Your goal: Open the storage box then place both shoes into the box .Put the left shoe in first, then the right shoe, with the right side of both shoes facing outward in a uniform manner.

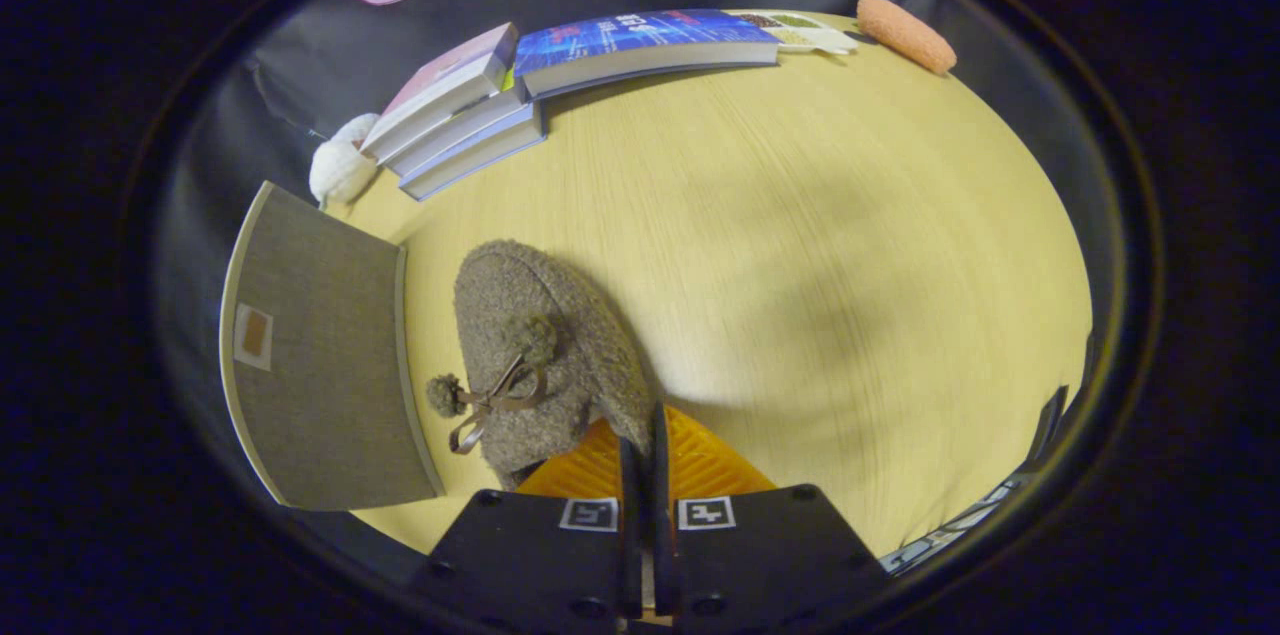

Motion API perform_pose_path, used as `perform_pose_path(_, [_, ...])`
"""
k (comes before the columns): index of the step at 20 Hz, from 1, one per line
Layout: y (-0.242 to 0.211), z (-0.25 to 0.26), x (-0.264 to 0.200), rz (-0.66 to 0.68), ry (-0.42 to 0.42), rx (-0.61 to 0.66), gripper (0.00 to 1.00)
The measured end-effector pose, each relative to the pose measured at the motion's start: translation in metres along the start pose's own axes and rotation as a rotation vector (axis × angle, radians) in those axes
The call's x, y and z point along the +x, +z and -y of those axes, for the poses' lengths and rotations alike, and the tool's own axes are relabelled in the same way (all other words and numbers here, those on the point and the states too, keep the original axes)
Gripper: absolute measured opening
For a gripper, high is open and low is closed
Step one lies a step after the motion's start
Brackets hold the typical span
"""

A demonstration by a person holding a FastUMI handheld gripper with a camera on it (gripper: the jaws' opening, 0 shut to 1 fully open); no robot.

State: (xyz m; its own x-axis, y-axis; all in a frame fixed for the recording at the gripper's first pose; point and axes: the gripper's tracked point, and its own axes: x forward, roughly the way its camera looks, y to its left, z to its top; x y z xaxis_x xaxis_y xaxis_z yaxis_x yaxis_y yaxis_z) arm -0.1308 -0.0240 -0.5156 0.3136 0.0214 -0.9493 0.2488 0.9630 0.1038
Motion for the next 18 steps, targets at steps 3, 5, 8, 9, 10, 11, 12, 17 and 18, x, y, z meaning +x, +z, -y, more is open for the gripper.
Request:
perform_pose_path(3, [0.003, -0.014, -0.013, 0.005, 0.053, 0.057, 0.08])
perform_pose_path(5, [0.016, -0.030, -0.031, 0.031, 0.120, 0.125, 0.08])
perform_pose_path(8, [0.045, -0.062, -0.071, 0.079, 0.234, 0.212, 0.08])
perform_pose_path(9, [0.064, -0.075, -0.079, 0.111, 0.258, 0.214, 0.08])
perform_pose_path(10, [0.075, -0.088, -0.094, 0.144, 0.285, 0.206, 0.08])
perform_pose_path(11, [0.086, -0.103, -0.109, 0.174, 0.317, 0.195, 0.08])
perform_pose_path(12, [0.094, -0.118, -0.124, 0.196, 0.351, 0.184, 0.08])
perform_pose_path(17, [0.109, -0.197, -0.168, 0.219, 0.495, 0.146, 0.07])
perform_pose_path(18, [0.104, -0.210, -0.169, 0.204, 0.512, 0.136, 0.08])
